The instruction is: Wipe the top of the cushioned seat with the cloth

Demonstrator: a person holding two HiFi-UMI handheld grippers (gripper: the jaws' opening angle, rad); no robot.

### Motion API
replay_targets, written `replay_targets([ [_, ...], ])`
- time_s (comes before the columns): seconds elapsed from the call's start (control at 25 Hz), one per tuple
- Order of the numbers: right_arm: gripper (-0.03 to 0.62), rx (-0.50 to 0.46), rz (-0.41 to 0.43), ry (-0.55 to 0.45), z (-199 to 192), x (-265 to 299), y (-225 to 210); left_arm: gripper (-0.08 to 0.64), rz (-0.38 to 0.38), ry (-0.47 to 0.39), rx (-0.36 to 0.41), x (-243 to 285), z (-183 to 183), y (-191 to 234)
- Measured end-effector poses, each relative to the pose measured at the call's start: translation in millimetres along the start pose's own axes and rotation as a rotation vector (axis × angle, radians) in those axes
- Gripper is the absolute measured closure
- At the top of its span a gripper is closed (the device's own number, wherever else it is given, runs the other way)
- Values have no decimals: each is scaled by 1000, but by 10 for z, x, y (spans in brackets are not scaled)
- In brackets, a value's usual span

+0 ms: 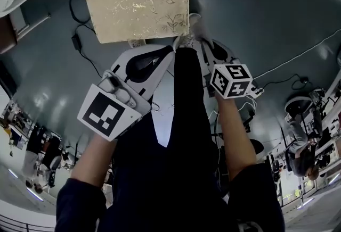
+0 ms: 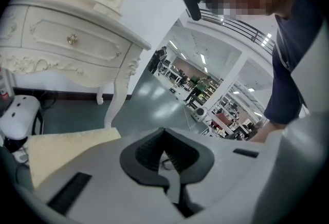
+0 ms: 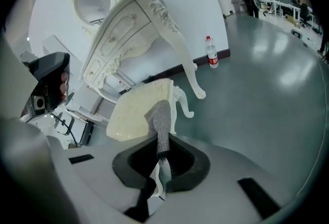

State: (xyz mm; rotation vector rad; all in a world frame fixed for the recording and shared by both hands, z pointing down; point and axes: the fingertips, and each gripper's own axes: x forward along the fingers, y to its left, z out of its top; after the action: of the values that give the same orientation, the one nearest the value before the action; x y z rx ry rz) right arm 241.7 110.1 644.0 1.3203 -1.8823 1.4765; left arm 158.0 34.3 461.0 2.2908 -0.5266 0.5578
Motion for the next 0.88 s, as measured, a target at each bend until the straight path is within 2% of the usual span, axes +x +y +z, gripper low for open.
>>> replay_targets([
  [0.24, 552, -83, 19, -131, 912, -520, 479, 552, -4, -98, 107, -441, 760, -191],
  [0.36, 552, -146, 52, -219, 1494, -753, 841, 552, 41, -107, 161, -695, 1072, -194],
  [0.52, 551, -216, 101, -297, 2097, -1187, 1438, 552, 71, -164, 221, -1074, 1551, -321],
  [0.76, 551, -311, 157, -378, 2669, -1867, 2316, 552, 99, -241, 263, -1740, 2078, -582],
  [0.88, 551, -366, 181, -424, 2888, -2211, 2711, 552, 101, -280, 313, -2021, 2289, -733],
])
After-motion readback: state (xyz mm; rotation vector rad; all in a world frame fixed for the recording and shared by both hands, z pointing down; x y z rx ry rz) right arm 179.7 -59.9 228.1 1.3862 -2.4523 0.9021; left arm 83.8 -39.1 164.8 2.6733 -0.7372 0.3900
